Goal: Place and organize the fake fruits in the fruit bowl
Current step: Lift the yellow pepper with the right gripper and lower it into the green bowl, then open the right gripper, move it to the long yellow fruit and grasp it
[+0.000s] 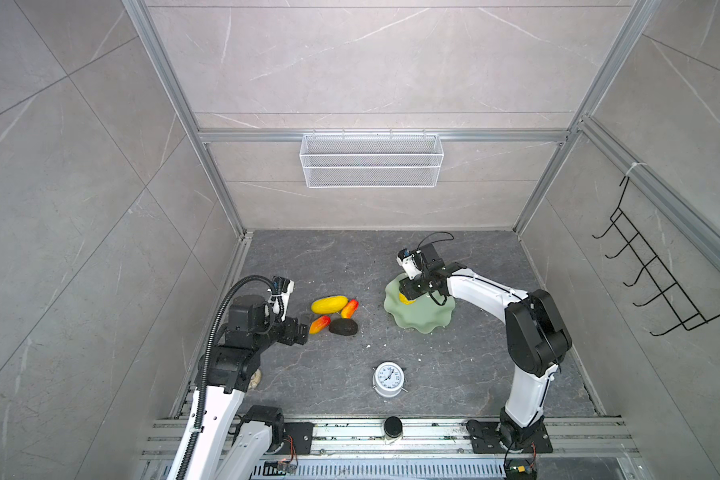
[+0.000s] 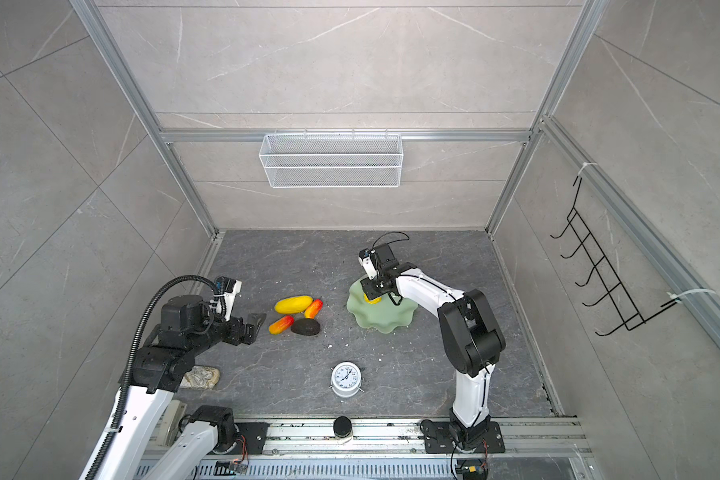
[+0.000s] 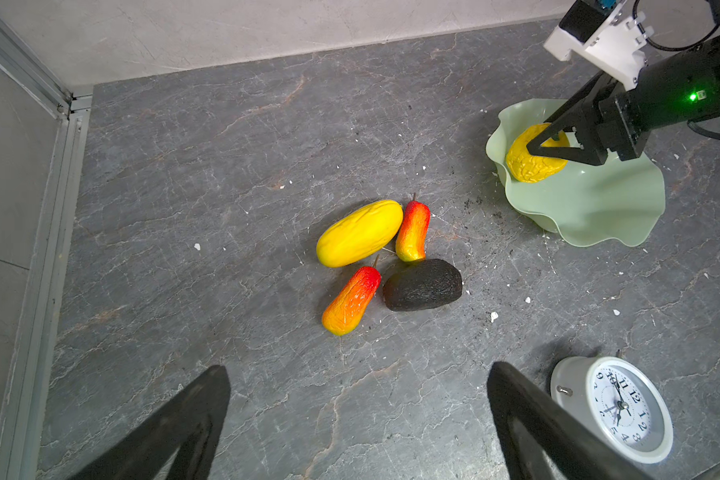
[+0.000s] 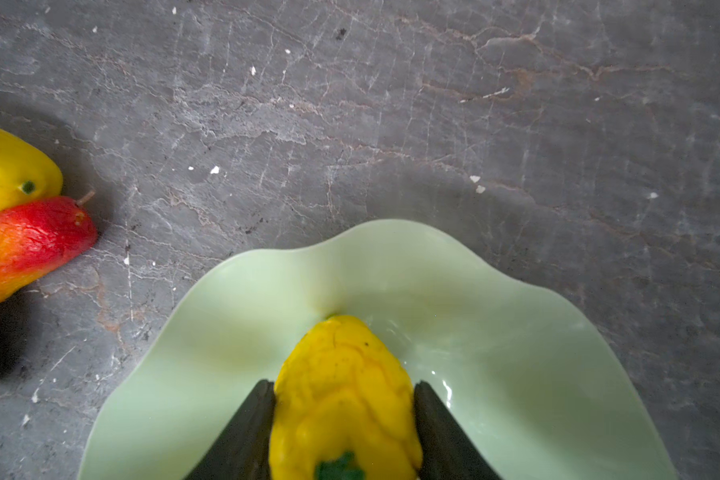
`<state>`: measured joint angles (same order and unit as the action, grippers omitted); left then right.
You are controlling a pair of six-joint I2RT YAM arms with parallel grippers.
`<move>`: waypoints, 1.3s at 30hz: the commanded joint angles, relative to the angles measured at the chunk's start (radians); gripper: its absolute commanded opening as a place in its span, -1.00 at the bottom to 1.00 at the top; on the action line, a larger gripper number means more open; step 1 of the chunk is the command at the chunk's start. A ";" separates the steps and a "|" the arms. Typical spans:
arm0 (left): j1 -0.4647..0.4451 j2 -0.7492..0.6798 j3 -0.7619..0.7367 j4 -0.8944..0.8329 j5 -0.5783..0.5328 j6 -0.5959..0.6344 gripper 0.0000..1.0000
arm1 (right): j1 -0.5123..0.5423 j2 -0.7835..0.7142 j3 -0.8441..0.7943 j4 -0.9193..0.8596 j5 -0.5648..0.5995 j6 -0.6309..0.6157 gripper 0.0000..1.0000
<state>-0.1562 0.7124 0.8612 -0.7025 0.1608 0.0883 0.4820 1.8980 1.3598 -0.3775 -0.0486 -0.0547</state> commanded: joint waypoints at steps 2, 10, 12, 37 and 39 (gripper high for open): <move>0.006 -0.004 -0.001 0.034 0.012 0.013 1.00 | 0.004 0.030 -0.022 0.029 0.009 0.023 -0.41; 0.007 -0.007 -0.004 0.036 0.006 0.018 1.00 | 0.004 0.031 -0.030 0.028 0.005 0.023 0.06; 0.009 -0.006 -0.007 0.040 0.002 0.020 1.00 | 0.004 0.012 -0.036 0.028 0.005 0.021 0.11; 0.048 0.025 0.004 0.048 0.023 0.028 1.00 | 0.207 0.022 0.341 -0.145 -0.056 -0.148 1.00; 0.049 0.040 0.017 0.040 0.047 0.027 1.00 | 0.229 0.077 0.402 -0.151 -0.067 -0.160 1.00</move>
<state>-0.1165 0.7380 0.8524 -0.6865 0.1680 0.0971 0.6930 1.9057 1.6989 -0.4747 -0.0830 -0.1772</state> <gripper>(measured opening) 0.999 0.997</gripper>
